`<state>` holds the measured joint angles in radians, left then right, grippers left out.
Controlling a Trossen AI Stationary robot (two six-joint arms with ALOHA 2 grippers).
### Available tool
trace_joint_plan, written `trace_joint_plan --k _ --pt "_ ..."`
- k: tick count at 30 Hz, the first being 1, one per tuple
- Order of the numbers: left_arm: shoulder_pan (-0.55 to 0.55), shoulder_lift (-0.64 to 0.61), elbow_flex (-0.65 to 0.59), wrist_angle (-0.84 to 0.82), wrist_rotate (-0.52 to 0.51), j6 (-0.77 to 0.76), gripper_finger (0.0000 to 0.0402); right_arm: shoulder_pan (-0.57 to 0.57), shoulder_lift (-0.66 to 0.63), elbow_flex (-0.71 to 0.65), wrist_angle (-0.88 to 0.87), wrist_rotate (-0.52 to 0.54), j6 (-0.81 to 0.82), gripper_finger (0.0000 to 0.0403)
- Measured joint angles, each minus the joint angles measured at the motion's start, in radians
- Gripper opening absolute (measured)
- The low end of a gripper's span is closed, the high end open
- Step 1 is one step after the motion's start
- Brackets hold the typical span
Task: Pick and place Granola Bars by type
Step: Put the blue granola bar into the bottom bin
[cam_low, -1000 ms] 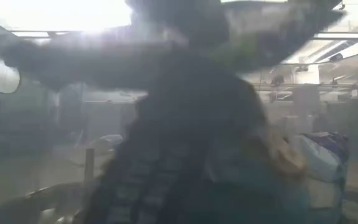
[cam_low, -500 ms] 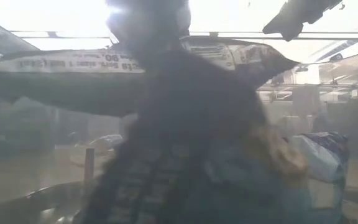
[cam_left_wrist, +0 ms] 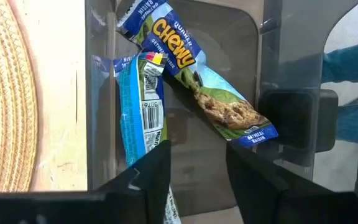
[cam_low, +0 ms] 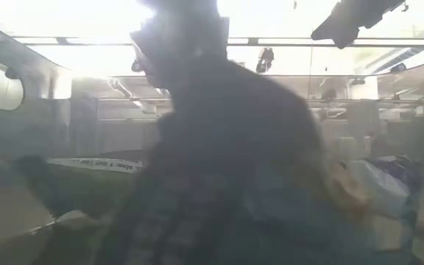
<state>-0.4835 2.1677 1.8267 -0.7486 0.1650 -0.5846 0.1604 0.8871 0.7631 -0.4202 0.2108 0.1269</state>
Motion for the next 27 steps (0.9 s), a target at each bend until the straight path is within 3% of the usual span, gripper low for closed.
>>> trace_joint_plan --k 8,15,19,27 --pt "0.0 -0.002 0.007 0.001 0.026 0.007 0.0144 0.0 0.0 0.0 0.0 0.0 -0.013 0.0008" --pt "0.005 -0.043 0.05 -0.004 0.019 0.008 0.0073 0.0 0.0 0.0 0.0 0.0 -0.015 0.0008" --pt "0.004 -0.099 0.083 -0.017 -0.071 0.036 0.0013 0.0 -0.001 0.0 0.001 0.0 -0.019 0.0008" --pt "0.005 -0.323 0.101 -0.011 -0.304 0.138 0.0001 0.0 -0.001 0.0 0.005 -0.001 -0.026 0.0008"
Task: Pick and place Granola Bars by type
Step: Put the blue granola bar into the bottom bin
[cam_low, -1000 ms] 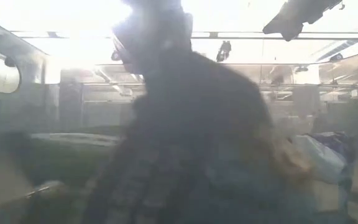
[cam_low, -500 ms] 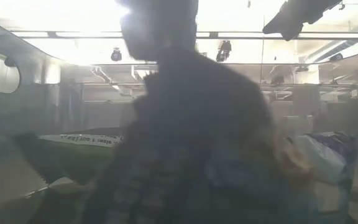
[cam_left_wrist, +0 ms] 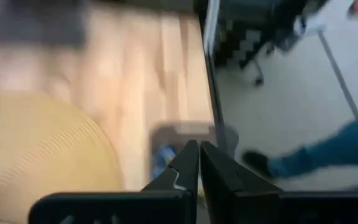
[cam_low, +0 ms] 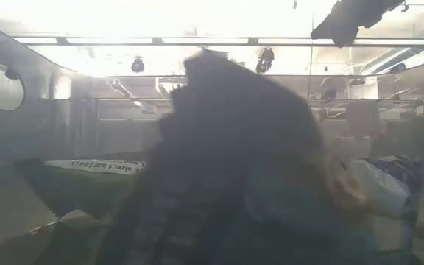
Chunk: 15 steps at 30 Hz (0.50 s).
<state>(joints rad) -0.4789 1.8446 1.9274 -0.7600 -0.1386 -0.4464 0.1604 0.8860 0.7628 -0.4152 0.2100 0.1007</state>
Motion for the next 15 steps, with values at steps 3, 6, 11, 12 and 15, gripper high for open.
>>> trace_joint_plan --k 3,6,11,12,15 --pt "0.0 -0.085 -0.002 0.007 -0.067 0.078 0.0 0.0 0.0 0.0 0.002 -0.001 0.0 0.0008" --pt "0.003 -0.154 -0.003 0.048 -0.088 0.172 0.0 0.0 0.0 0.0 0.012 -0.005 0.0 0.0008" --pt "0.007 -0.235 -0.03 0.195 -0.087 0.331 0.0 0.001 0.0 0.0 0.07 -0.011 0.0 0.0008" --pt "0.009 -0.244 -0.039 0.22 -0.082 0.359 0.0 0.0 0.0 0.0 0.091 -0.012 0.0 0.0008" --pt "0.025 -0.258 -0.077 0.283 -0.043 0.414 0.0 0.0 0.0 0.0 0.164 -0.02 -0.004 0.0008"
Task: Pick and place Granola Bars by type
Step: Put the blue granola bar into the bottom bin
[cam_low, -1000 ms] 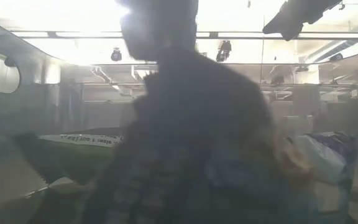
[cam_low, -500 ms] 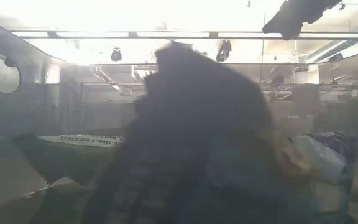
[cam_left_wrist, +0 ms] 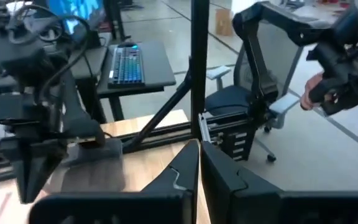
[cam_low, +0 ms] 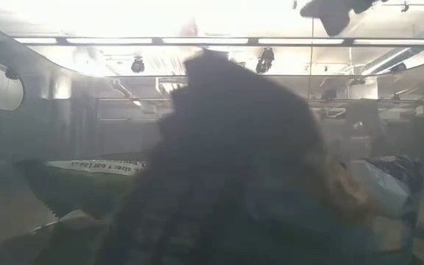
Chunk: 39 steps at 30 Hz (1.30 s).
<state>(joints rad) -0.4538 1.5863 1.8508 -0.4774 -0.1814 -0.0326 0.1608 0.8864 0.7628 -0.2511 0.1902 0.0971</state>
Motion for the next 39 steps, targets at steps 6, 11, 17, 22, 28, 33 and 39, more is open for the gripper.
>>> trace_joint_plan --k 6,11,17,22,28,33,39 --pt "0.07 -0.004 -0.138 0.131 0.166 0.011 0.0 0.001 0.0 0.0 0.127 -0.039 -0.021 0.0008" --pt "0.152 -0.058 -0.305 0.146 0.199 -0.044 0.0 0.001 0.001 0.0 0.136 -0.041 -0.02 0.0008" --pt "0.247 -0.246 -0.602 0.237 0.198 -0.135 0.0 0.0 0.001 0.0 0.137 -0.041 -0.019 0.0008" --pt "0.286 -0.443 -0.84 0.338 0.164 -0.2 0.0 0.0 0.001 0.0 0.173 -0.041 -0.011 0.0008" --pt "0.287 -0.662 -1.003 0.347 0.046 -0.254 0.0 0.0 0.037 0.079 0.194 -0.033 -0.026 0.0008" --pt "0.287 -0.797 -1.076 0.338 -0.02 -0.259 0.0 -0.014 0.143 0.237 0.11 -0.034 -0.069 0.0008" --pt "0.287 -0.903 -1.135 0.324 -0.028 -0.257 0.0 -0.043 0.283 0.46 -0.062 -0.033 -0.023 0.0008"
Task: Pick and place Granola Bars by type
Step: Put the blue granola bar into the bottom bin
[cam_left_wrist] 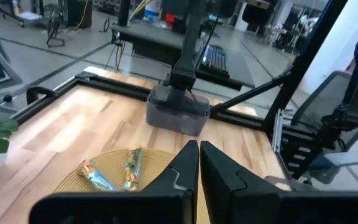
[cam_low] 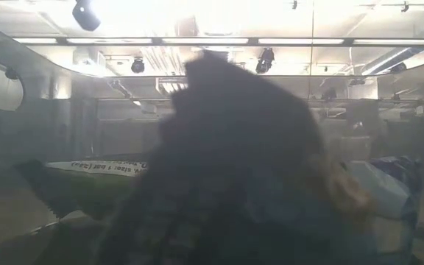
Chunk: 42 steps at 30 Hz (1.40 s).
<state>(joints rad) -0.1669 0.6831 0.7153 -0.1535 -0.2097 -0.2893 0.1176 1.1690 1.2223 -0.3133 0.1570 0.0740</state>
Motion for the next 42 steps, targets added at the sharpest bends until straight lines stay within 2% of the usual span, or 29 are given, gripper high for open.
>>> trace_joint_plan --k 5,10,17,23,32,38,42 --pt "0.0 -0.062 -0.055 -0.002 0.034 0.004 0.0 -0.002 0.099 0.153 -0.056 -0.009 -0.048 0.0008" --pt "0.0 -0.107 -0.112 -0.007 0.095 0.008 0.0 -0.009 0.181 0.28 -0.164 -0.012 0.015 0.0008" --pt "0.0 -0.168 -0.155 -0.005 0.097 0.041 0.0 -0.016 0.278 0.454 -0.321 -0.059 0.017 0.0008" --pt "0.0 -0.247 -0.167 -0.07 0.097 0.077 0.0 -0.055 0.312 0.569 -0.34 -0.163 0.031 0.0008" --pt "0.0 -0.365 -0.168 -0.127 0.097 0.081 0.0 -0.16 0.325 0.735 -0.448 -0.167 0.001 0.0008" --pt "0.0 -0.4 -0.168 -0.151 0.097 0.095 0.0 -0.201 0.352 0.806 -0.54 -0.185 -0.001 0.0009" --pt "0.0 -0.41 -0.167 -0.162 0.095 0.083 0.0 -0.211 0.365 0.816 -0.631 -0.184 -0.011 0.0031"
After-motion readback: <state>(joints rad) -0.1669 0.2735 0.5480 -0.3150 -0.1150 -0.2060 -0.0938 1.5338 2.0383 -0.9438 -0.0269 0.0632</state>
